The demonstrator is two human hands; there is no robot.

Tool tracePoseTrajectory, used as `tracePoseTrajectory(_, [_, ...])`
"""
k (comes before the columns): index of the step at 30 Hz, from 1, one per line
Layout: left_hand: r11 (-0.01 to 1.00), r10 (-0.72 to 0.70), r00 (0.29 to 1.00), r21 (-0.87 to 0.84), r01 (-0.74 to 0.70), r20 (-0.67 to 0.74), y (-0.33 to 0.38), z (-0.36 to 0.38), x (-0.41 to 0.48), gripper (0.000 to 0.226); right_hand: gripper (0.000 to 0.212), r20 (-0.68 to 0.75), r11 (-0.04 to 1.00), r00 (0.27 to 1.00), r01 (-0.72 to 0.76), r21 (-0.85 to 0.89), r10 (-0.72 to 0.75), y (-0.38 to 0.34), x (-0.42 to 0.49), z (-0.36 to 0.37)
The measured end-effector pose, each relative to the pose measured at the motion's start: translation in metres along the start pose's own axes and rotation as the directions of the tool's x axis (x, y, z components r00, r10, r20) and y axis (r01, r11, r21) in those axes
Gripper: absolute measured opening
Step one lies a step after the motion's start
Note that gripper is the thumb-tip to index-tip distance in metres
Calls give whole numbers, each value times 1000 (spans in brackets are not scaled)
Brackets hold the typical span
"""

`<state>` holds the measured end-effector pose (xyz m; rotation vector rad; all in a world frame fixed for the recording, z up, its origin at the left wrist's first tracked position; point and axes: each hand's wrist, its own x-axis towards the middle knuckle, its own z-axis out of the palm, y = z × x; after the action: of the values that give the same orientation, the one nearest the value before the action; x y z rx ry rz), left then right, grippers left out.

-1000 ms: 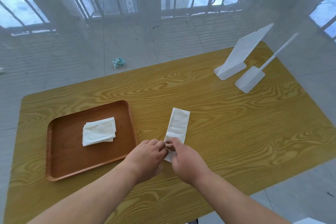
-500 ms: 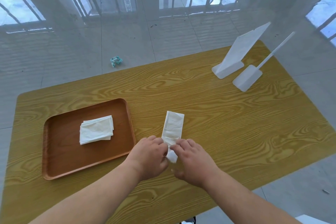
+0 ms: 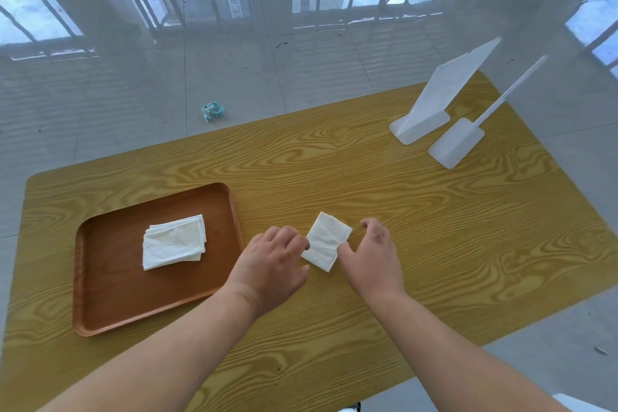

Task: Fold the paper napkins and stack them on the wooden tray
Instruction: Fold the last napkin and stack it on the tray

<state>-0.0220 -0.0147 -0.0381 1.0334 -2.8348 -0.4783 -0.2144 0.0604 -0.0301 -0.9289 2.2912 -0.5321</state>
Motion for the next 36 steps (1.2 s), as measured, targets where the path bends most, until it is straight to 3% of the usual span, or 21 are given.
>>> tracePoseTrajectory(2, [990,78,988,102,-92,133,3,8,4,45,39,26,997,997,73,-19,-72,7,-4,3])
tracePoseTrajectory(5, [952,133,958,237,-195,254,7,17,14,37,16,219,989,971,121,-85,-100,16,-7,8])
tracePoseTrajectory(9, [894,172,933,349,-282,315,13,15,27,14,23,274,985,959,110,-133,-70,23,-10,8])
tracePoseTrajectory(12, [897,134,941,366,-248,310,20,15,36,12,43,296,989,955,47,-139,-4,26,-10,9])
tracePoseTrajectory(15, [984,-59,983,177,28,173,26,13,41,18,48,435,963,892,-212,169,120,21,-11,14])
tracePoseTrajectory(17, [980,-185,976,-58,193,115,30,9,41,15,37,516,813,850,-373,447,107,10,-10,16])
tracePoseTrajectory(19, [954,-223,968,-176,241,115,35,3,38,15,37,546,707,838,-397,585,19,-3,-7,15])
tracePoseTrajectory(23, [859,-304,942,-388,334,138,29,-11,26,21,34,552,598,832,-414,686,-58,-36,-1,14])
tracePoseTrajectory(25, [821,-397,917,-439,365,19,11,-18,15,27,23,544,639,838,-395,660,-44,-54,1,14])
tracePoseTrajectory(27, [776,-520,850,-463,428,-86,-11,-26,2,45,29,541,730,840,-337,594,-52,-70,3,14])
tracePoseTrajectory(29, [615,-657,754,-584,529,-8,-34,-38,-10,71,30,577,793,811,-291,536,-93,-87,2,17])
tracePoseTrajectory(31, [208,-671,676,-797,567,305,-55,-53,-20,86,30,628,817,767,-272,508,-136,-101,1,24])
tracePoseTrajectory(32, [-8,-591,663,-825,566,460,-67,-60,-27,81,30,647,823,747,-266,502,-154,-109,-1,30])
tracePoseTrajectory(33, [-136,-495,663,-804,579,562,-78,-66,-35,73,30,662,823,730,-265,503,-170,-119,-3,36])
tracePoseTrajectory(34, [-180,-427,669,-782,597,609,-88,-71,-45,61,30,676,819,714,-270,506,-181,-127,-5,43])
tracePoseTrajectory(36, [-185,-436,659,-777,601,613,-105,-78,-64,38,32,702,809,685,-291,511,-197,-144,-10,56])
